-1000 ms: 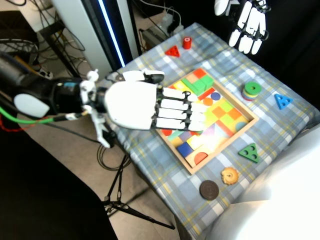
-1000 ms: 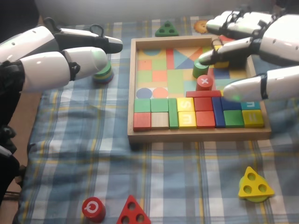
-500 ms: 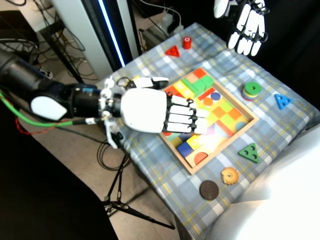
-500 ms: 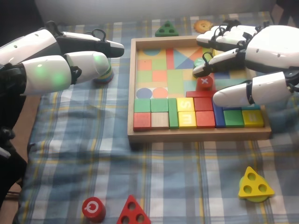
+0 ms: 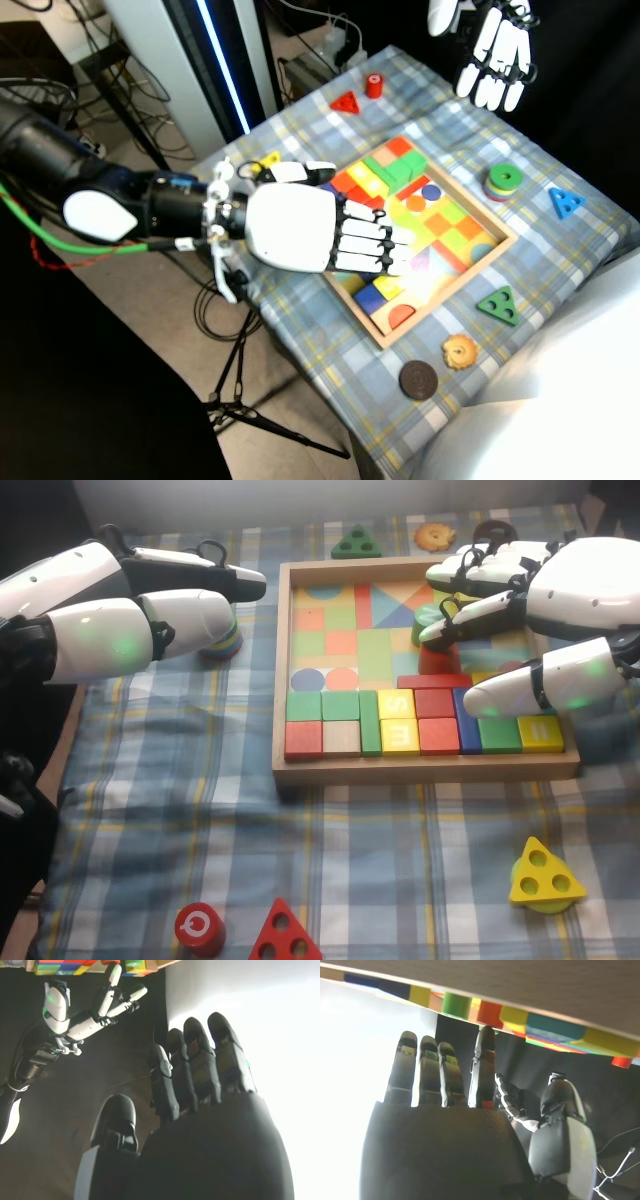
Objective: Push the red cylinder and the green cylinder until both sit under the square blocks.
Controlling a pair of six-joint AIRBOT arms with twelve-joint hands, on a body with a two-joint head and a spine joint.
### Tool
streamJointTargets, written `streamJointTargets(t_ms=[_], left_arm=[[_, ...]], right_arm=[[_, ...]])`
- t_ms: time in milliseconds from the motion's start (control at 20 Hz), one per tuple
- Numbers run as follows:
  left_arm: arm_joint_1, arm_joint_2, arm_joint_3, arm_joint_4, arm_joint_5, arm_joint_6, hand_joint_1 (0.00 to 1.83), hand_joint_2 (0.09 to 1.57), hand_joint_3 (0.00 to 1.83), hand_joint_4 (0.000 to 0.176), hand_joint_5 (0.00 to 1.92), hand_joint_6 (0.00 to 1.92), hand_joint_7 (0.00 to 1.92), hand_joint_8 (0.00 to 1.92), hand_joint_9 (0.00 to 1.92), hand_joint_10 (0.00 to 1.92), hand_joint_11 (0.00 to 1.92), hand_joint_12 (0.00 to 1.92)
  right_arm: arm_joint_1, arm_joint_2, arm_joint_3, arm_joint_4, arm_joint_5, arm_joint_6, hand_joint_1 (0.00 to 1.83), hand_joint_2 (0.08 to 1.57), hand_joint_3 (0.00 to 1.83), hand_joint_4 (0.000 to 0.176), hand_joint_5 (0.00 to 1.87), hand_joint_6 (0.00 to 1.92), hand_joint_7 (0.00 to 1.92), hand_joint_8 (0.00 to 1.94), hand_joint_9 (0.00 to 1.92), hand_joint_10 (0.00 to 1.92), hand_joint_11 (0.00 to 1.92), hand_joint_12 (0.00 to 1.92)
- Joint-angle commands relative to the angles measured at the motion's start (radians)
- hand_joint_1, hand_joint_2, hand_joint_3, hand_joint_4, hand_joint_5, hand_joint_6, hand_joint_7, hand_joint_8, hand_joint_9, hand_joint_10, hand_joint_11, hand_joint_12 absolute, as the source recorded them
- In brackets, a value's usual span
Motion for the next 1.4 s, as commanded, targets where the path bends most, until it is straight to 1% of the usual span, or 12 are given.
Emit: streamJointTargets(t_ms=[0, 200, 250, 400, 500, 700, 750, 850, 1000, 1100, 1250, 1350], left_arm=[[-0.013, -0.002, 0.004, -0.002, -0.124, -0.006, 0.0, 1.41, 0.0, 0.108, 0.52, 0.0, 0.47, 0.0, 0.4, 0.0, 0.11, 0.35], [-0.011, 0.001, 0.002, -0.002, -0.131, -0.006, 0.0, 1.4, 0.0, 0.114, 0.52, 0.0, 0.48, 0.0, 0.41, 0.01, 0.11, 0.35], [-0.01, 0.001, 0.002, -0.002, -0.131, -0.006, 0.0, 1.4, 0.0, 0.112, 0.53, 0.0, 0.49, 0.01, 0.43, 0.01, 0.13, 0.37], [-0.009, 0.001, 0.002, -0.002, -0.132, -0.006, 0.0, 1.4, 0.0, 0.124, 0.52, 0.0, 0.48, 0.0, 0.43, 0.01, 0.12, 0.37], [-0.008, 0.001, 0.001, -0.002, -0.132, -0.007, 0.0, 1.4, 0.0, 0.115, 0.53, 0.0, 0.48, 0.0, 0.42, 0.0, 0.11, 0.36], [-0.006, 0.001, 0.001, -0.002, -0.132, -0.011, 0.0, 1.39, 0.0, 0.111, 0.54, 0.0, 0.48, 0.0, 0.41, 0.0, 0.1, 0.36], [-0.005, 0.001, 0.001, -0.002, -0.132, -0.012, 0.0, 1.39, 0.0, 0.113, 0.54, 0.0, 0.48, 0.0, 0.4, 0.0, 0.1, 0.35], [-0.004, 0.001, 0.001, -0.003, -0.132, -0.014, 0.0, 1.39, 0.0, 0.115, 0.54, 0.0, 0.48, 0.0, 0.41, 0.0, 0.11, 0.35], [-0.003, 0.001, 0.001, -0.003, -0.133, -0.017, 0.0, 1.4, 0.0, 0.115, 0.54, 0.0, 0.48, 0.0, 0.41, 0.0, 0.11, 0.35], [-0.002, 0.001, 0.0, -0.003, -0.133, -0.02, 0.0, 1.4, 0.0, 0.113, 0.54, 0.0, 0.48, 0.0, 0.41, 0.0, 0.11, 0.35], [0.002, 0.002, 0.0, -0.003, -0.134, -0.026, 0.0, 1.4, 0.0, 0.113, 0.54, 0.0, 0.48, 0.0, 0.42, 0.01, 0.12, 0.35], [0.004, 0.004, 0.0, -0.004, -0.137, -0.03, 0.0, 1.4, 0.0, 0.112, 0.54, 0.0, 0.49, 0.0, 0.43, 0.01, 0.12, 0.36]], right_arm=[[0.013, -0.003, 0.003, 0.02, 0.07, 0.01, 0.0, 1.03, 0.0, 0.124, 0.47, 0.0, 0.0, 0.0, 0.0, 0.0, 0.0, 0.0], [0.013, -0.002, 0.004, 0.005, 0.064, 0.029, 0.0, 1.06, 0.0, 0.145, 0.45, 0.0, 0.0, 0.0, 0.0, 0.0, 0.0, 0.0], [0.013, 0.001, 0.004, 0.004, 0.064, 0.034, 0.0, 1.06, 0.01, 0.157, 0.45, 0.0, 0.0, 0.0, 0.0, 0.0, 0.0, 0.0], [0.013, 0.012, -0.001, -0.002, 0.065, 0.037, 0.0, 1.07, 0.01, 0.165, 0.44, 0.0, 0.0, 0.0, 0.0, 0.0, 0.0, 0.0], [0.013, 0.024, -0.006, -0.005, 0.065, 0.037, 0.0, 1.07, 0.0, 0.169, 0.43, 0.0, 0.0, 0.0, 0.0, 0.0, 0.0, 0.0], [0.012, 0.043, -0.014, -0.008, 0.065, 0.037, 0.0, 1.08, 0.01, 0.175, 0.42, 0.0, 0.0, 0.0, 0.0, 0.0, 0.0, 0.0], [0.012, 0.047, -0.016, -0.009, 0.065, 0.038, 0.0, 1.08, 0.01, 0.163, 0.42, 0.0, 0.01, 0.0, 0.0, 0.0, 0.0, 0.0], [0.012, 0.056, -0.022, -0.011, 0.065, 0.038, 0.0, 1.09, 0.01, 0.155, 0.41, 0.0, 0.01, 0.0, 0.0, 0.0, 0.0, 0.0], [0.009, 0.071, -0.036, -0.016, 0.065, 0.038, 0.0, 1.08, 0.01, 0.174, 0.41, 0.0, 0.01, 0.0, 0.0, 0.0, 0.0, 0.0], [0.0, 0.082, -0.043, -0.017, 0.065, 0.038, 0.0, 1.08, 0.0, 0.176, 0.41, 0.0, 0.02, 0.01, 0.0, 0.0, 0.0, 0.0], [-0.013, 0.093, -0.046, -0.017, 0.065, 0.048, 0.0, 1.06, 0.0, 0.142, 0.43, 0.01, 0.05, 0.01, 0.0, 0.0, 0.0, 0.0], [-0.015, 0.096, -0.047, -0.016, 0.065, 0.049, 0.0, 1.04, 0.0, 0.146, 0.43, 0.01, 0.05, 0.01, 0.0, 0.0, 0.0, 0.0]])
